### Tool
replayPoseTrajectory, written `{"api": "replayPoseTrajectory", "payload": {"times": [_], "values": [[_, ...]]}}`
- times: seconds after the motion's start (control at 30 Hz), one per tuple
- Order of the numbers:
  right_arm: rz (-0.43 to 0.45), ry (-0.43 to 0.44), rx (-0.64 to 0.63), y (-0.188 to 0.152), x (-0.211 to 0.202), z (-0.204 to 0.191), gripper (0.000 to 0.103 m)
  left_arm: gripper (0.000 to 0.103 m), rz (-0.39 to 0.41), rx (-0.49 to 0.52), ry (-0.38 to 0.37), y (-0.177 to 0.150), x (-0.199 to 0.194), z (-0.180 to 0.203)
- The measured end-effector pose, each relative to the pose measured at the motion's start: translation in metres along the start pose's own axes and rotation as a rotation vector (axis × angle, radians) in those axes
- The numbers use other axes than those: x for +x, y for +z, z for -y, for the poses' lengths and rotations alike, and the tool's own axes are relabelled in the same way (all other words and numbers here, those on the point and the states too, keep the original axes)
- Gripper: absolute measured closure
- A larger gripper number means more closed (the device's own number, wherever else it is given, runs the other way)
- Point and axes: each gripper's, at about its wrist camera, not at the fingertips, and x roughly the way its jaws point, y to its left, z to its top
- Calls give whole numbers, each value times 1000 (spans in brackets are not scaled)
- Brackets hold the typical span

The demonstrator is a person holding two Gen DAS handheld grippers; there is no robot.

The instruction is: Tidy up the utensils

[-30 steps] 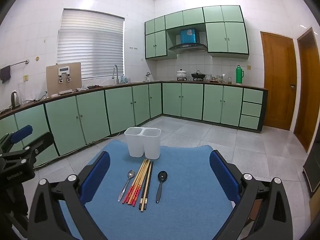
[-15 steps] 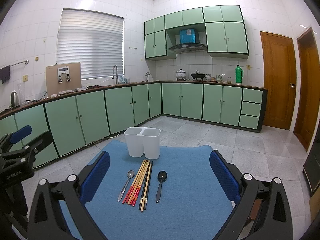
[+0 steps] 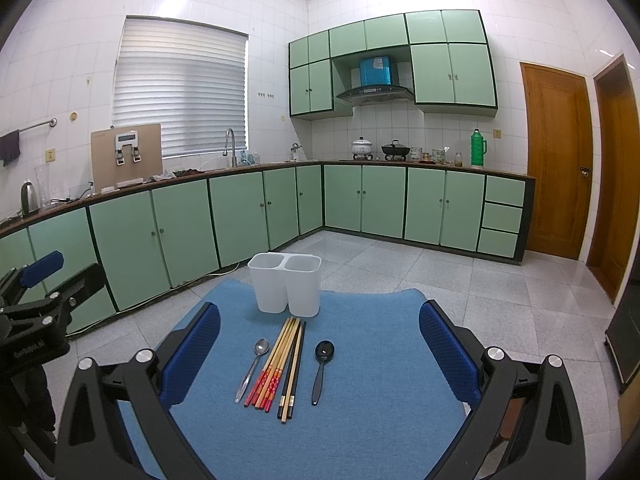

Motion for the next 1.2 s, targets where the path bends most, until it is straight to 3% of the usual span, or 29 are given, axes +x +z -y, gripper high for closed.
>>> {"api": "replayPoseTrajectory", "payload": {"times": [1.2], "values": [[-10,-7,-4,0,5,-8,6,5,-2,1,6,-1,4,2]]}}
